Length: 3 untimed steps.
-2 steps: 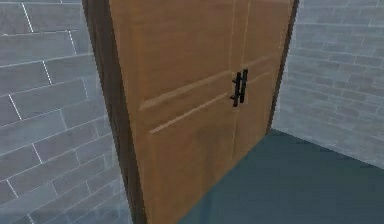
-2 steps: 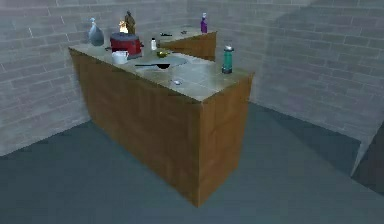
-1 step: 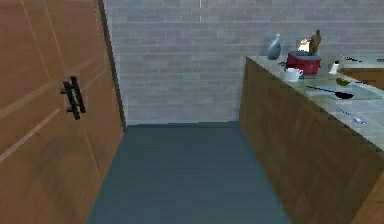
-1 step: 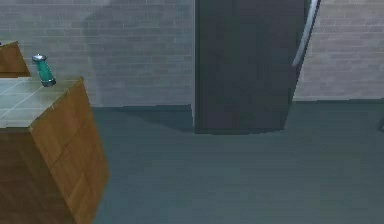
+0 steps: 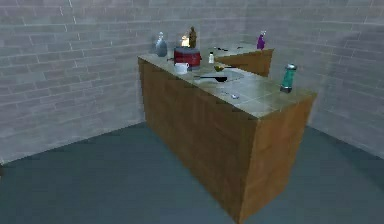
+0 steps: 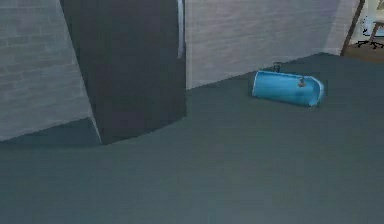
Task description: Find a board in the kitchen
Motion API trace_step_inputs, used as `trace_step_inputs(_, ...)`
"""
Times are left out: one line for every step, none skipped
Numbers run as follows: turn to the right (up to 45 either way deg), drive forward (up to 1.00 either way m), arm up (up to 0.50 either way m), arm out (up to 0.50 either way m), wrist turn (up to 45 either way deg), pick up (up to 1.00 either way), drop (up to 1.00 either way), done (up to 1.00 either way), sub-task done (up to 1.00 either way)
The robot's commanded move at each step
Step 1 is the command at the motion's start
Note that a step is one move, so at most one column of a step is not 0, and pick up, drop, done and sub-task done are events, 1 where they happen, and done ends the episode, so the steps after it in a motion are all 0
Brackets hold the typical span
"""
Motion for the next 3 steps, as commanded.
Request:
trace_step_inputs(0.0, 0.15, 0.00, 0.00, 0.0, 0.00, 0.00, 0.00, 0.00)
trace_step_inputs(-9.0, 0.00, 0.00, 0.00, 0.0, 0.00, 0.00, 0.00, 0.00)
trace_step_inputs(0.0, 0.35, 0.00, 0.00, 0.0, 0.00, 0.00, 0.00, 0.00)
